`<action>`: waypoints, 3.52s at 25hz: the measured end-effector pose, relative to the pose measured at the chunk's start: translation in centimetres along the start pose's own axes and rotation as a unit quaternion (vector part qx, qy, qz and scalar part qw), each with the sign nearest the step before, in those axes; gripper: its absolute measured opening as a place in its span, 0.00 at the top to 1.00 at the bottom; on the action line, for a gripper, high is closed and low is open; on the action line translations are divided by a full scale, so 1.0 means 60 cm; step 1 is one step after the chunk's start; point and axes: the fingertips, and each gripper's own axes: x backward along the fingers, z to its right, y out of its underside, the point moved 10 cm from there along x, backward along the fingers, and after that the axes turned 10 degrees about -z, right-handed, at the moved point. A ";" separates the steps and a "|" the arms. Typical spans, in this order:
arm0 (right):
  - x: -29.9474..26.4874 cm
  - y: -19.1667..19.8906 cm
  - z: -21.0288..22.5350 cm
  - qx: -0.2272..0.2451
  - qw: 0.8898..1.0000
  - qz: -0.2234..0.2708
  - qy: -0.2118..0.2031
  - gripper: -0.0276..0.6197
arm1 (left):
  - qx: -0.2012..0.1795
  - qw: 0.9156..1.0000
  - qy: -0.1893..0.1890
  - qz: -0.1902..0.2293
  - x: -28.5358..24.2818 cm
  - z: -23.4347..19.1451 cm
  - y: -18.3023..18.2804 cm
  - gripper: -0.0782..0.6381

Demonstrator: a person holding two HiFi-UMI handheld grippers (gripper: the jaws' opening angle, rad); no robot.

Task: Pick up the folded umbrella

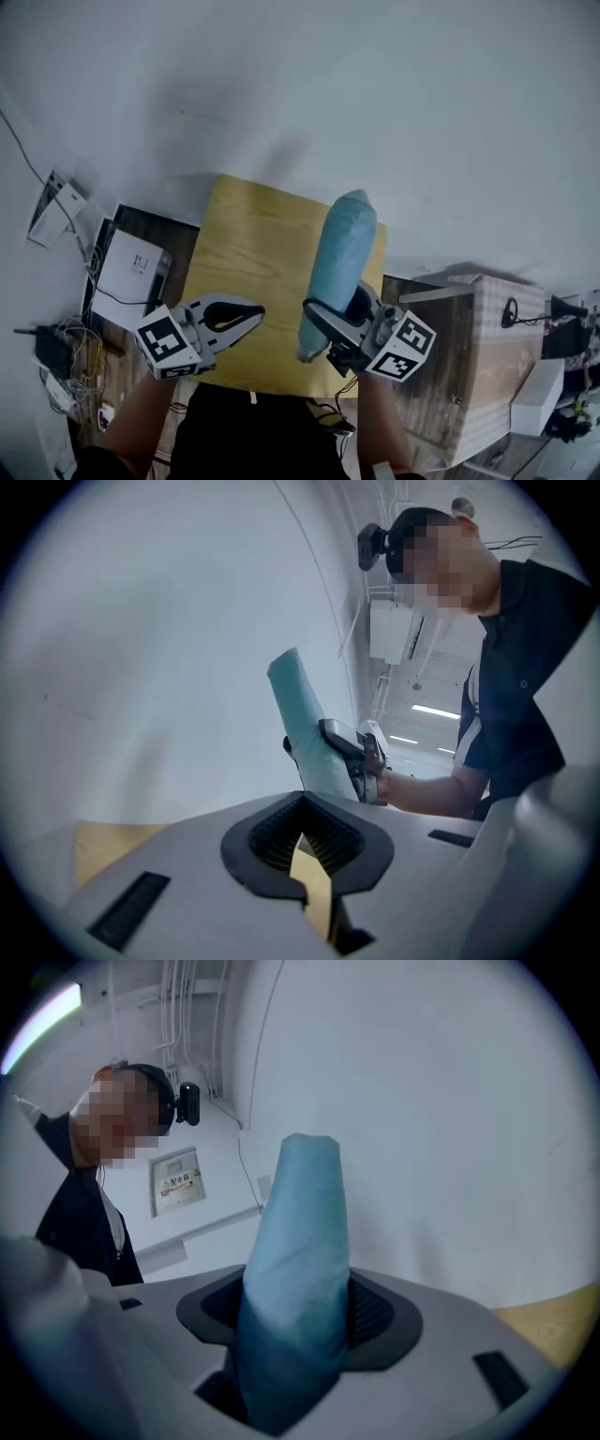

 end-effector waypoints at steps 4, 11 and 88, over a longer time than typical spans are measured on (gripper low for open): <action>0.035 -0.010 -0.049 -0.017 0.996 0.079 -0.022 0.50 | -0.028 0.999 0.014 0.025 0.031 0.013 -0.047 0.88; 0.151 -0.008 -0.112 -0.013 0.986 0.164 0.004 0.50 | -0.049 0.997 0.042 0.044 0.031 0.049 -0.074 0.88; 0.632 0.591 -0.899 0.001 0.947 0.256 -0.192 0.51 | -0.040 0.992 0.120 0.027 0.282 0.987 0.334 0.88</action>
